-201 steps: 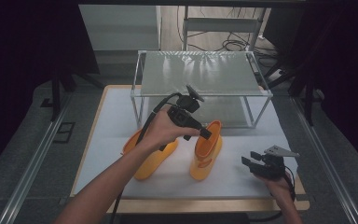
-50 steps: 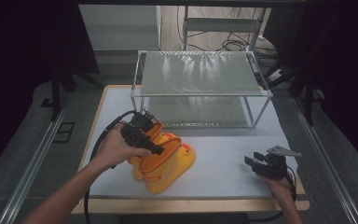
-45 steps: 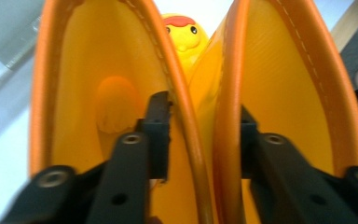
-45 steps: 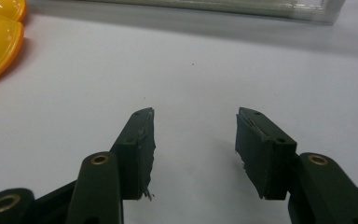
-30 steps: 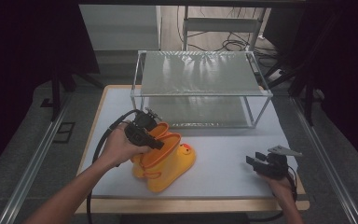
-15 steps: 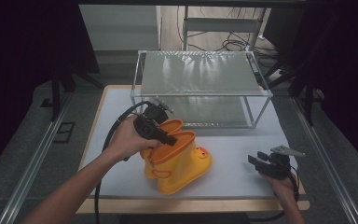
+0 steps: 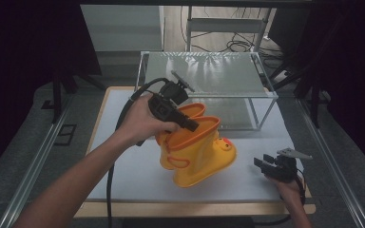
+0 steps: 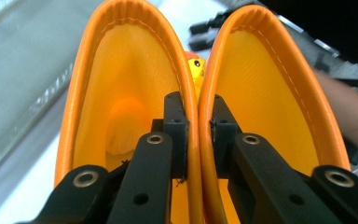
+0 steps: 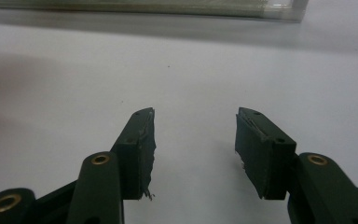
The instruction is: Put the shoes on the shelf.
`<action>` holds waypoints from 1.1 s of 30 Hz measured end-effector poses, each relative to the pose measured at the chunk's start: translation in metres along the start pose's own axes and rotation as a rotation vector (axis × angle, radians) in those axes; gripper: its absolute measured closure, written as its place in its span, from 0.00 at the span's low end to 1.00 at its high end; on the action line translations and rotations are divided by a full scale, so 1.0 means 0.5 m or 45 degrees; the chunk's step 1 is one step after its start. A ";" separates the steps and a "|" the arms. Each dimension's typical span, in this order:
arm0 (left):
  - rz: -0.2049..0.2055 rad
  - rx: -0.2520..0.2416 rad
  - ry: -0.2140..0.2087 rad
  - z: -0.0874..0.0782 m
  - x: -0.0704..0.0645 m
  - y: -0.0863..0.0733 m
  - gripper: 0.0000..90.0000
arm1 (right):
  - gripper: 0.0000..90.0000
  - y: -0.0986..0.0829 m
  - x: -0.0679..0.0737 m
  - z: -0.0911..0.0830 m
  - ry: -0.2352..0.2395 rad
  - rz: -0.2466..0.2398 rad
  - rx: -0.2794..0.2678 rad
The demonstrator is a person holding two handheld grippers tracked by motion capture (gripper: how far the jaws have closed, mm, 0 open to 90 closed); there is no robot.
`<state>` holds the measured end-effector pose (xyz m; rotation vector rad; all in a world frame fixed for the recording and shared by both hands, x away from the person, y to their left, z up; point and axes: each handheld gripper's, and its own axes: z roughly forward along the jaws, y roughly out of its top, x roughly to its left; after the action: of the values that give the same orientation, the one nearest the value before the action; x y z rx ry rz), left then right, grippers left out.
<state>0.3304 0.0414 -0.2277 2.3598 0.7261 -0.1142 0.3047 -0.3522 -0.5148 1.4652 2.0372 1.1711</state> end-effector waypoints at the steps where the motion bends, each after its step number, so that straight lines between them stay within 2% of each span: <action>1: 0.001 -0.003 -0.001 -0.003 -0.001 0.005 0.91 | 0.53 -0.001 -0.002 -0.001 -0.002 0.005 -0.002; 4: 0.002 -0.019 -0.003 -0.021 -0.005 0.037 0.91 | 0.53 -0.002 -0.006 -0.001 -0.006 0.016 -0.004; 9: 0.025 -0.018 0.035 -0.046 -0.022 0.089 0.91 | 0.53 -0.003 -0.010 -0.003 -0.004 0.036 -0.007; 16: -0.011 -0.064 0.056 -0.093 -0.024 0.162 0.91 | 0.53 -0.004 -0.010 -0.002 0.001 0.024 -0.004; 19: -0.047 -0.098 0.069 -0.109 -0.012 0.194 0.91 | 0.53 -0.004 -0.012 -0.004 0.001 0.028 -0.008; 23: -0.106 -0.127 0.100 -0.113 0.008 0.225 0.91 | 0.53 -0.005 -0.012 -0.005 0.002 0.035 -0.012; 26: -0.170 -0.156 0.137 -0.114 0.037 0.248 0.91 | 0.53 -0.005 -0.013 -0.003 -0.001 0.029 -0.011; 28: -0.207 -0.172 0.164 -0.113 0.054 0.259 0.91 | 0.53 -0.005 -0.014 -0.003 -0.001 0.032 -0.010; 31: -0.282 -0.212 0.241 -0.105 0.084 0.273 0.91 | 0.53 -0.005 -0.013 -0.004 -0.002 0.040 -0.010; 33: -0.312 -0.227 0.288 -0.097 0.099 0.282 0.91 | 0.53 -0.005 -0.013 -0.004 0.000 0.038 -0.014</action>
<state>0.4417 0.0058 -0.1225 2.1267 1.0877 0.1109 0.3044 -0.3593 -0.5167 1.4952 2.0123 1.1921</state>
